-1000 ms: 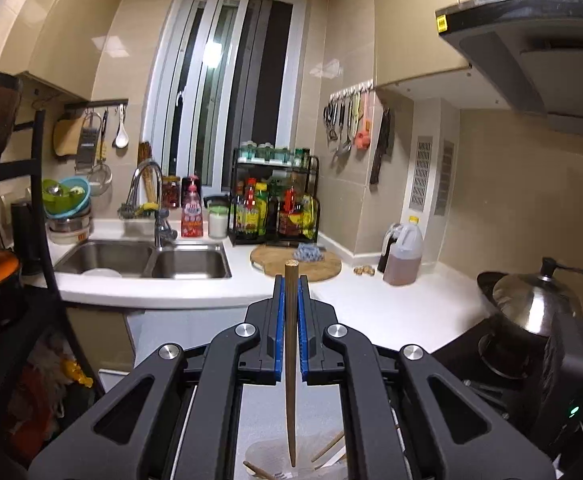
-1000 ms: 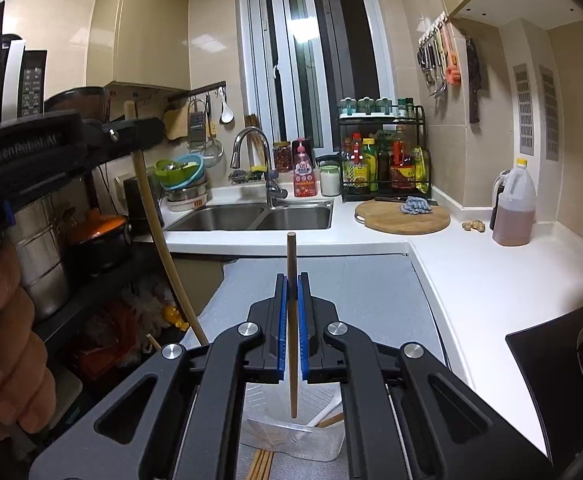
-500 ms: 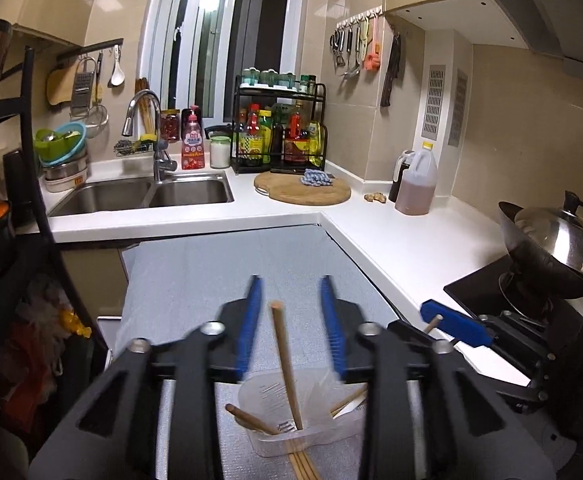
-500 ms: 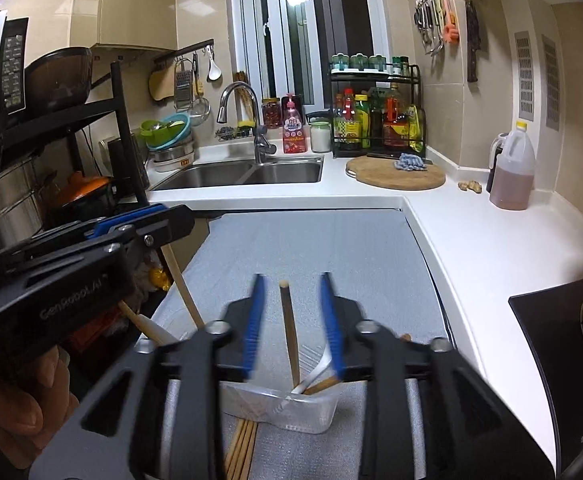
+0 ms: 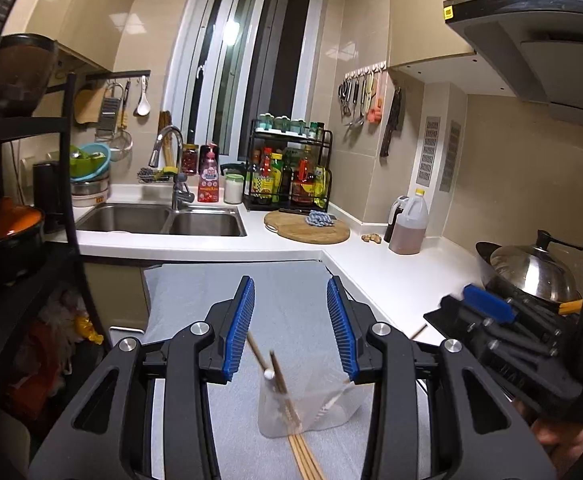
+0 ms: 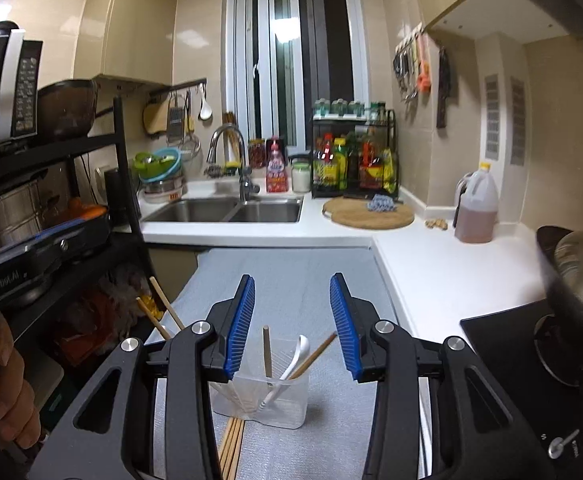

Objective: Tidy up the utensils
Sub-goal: 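Move both open tools back down to the loose chopsticks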

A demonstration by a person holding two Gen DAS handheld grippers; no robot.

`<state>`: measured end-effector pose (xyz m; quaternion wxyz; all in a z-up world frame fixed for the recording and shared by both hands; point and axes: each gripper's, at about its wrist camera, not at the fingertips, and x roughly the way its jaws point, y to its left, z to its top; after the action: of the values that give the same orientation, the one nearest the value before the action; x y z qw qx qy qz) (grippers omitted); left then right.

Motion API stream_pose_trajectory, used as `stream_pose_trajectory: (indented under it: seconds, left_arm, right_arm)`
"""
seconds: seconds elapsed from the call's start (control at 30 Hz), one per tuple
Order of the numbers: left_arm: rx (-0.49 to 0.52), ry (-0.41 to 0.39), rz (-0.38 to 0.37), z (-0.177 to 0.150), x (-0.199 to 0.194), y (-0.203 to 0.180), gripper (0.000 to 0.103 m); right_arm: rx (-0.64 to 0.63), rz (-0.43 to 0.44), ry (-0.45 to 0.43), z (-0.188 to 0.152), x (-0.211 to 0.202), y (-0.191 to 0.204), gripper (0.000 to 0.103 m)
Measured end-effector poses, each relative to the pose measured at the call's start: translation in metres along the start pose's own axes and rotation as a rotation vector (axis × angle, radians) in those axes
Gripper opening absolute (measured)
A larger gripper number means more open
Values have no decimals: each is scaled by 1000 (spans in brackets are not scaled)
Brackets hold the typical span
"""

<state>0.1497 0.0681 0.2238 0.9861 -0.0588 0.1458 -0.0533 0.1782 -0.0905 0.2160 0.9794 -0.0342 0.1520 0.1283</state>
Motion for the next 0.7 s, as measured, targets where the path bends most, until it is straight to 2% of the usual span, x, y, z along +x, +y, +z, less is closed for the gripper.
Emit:
stream_pose_trajectory:
  seconds: [0.17, 0.3, 0.57, 0.7]
  left_arm:
    - [-15, -8, 26, -41, -35, -3, 38]
    - [-27, 29, 63, -90, -52, -6, 38]
    - [-78, 167, 133, -200, -58, -2, 38]
    - [-90, 220, 145, -236, -56, 4, 38]
  right_arm:
    - [3, -6, -68, -25, -52, 1, 40]
    - [9, 1, -71, -68, -78, 7, 40]
    - [76, 14, 4, -157, -84, 11, 40]
    - [69, -18, 49, -191, -79, 15, 40]
